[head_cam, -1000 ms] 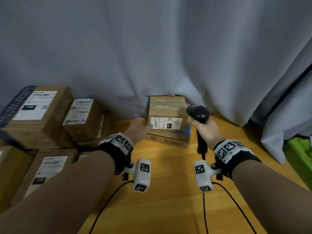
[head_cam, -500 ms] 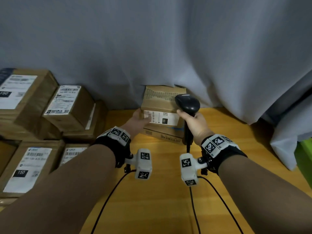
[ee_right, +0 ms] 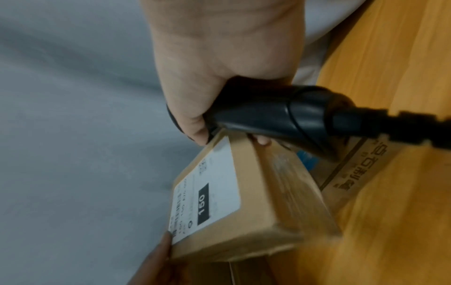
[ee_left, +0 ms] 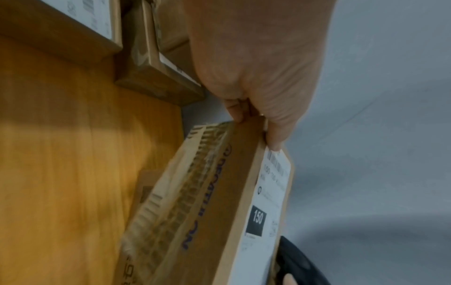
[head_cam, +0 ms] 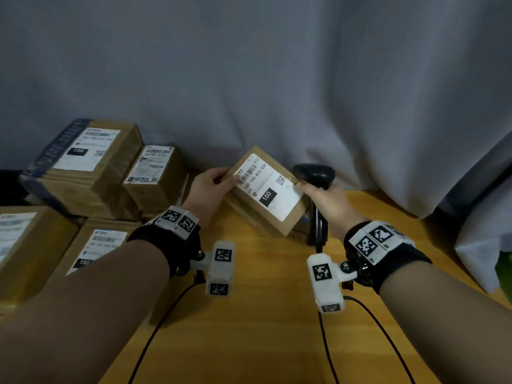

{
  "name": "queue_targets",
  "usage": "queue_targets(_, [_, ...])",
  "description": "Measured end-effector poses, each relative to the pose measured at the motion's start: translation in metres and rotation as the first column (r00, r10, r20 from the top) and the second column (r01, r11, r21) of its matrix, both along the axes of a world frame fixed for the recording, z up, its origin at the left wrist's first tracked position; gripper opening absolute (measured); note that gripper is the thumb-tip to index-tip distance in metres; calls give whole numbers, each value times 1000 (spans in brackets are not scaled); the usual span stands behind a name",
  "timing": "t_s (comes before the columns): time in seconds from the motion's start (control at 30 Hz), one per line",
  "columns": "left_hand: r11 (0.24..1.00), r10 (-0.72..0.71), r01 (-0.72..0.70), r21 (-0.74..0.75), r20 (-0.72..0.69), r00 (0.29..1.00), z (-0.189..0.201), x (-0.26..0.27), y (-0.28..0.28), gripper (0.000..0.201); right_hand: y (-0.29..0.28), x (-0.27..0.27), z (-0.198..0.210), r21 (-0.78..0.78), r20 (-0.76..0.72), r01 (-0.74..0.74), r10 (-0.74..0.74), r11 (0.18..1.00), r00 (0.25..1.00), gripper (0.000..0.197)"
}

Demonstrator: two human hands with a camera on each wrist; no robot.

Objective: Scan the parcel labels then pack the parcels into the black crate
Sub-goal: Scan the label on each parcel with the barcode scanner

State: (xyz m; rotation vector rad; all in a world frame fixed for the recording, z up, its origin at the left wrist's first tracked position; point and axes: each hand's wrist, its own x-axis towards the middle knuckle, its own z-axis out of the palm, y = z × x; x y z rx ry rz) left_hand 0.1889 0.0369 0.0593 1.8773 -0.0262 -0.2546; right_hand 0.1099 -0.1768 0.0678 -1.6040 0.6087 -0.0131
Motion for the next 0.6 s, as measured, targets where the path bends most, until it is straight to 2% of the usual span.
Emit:
queue_targets(0.1, [1000, -11, 11, -10, -30, 999, 3, -7, 19, 48, 14, -14, -3, 23, -103, -83, 85, 996, 991, 23])
queue_targets(0.23, [980, -175, 192, 54, -226, 958, -21, -34, 40, 62, 36, -38, -33, 4, -220, -142, 139, 990, 965, 18])
queue_targets(0.37, [970, -76, 135, 201, -275, 958, -65, -66, 51, 79, 50, -61, -72, 13, -322, -150, 146, 989, 935, 17])
queue_targets(0.43, [966, -15, 90, 244, -294, 956, -79, -74, 53, 79, 54, -69, -85, 11, -340, -148, 143, 989, 930, 13])
queue_targets(0.53, [975, 27, 37, 218, -283, 959, -88, -79, 55, 71, 58, -73, -95, -51, -330, -163, 137, 985, 934, 14])
queue_targets(0.6, [984, -6, 58, 168, -295, 956, -89, -80, 55, 81, 59, -72, -97, -83, -325, -184, 148, 979, 934, 17])
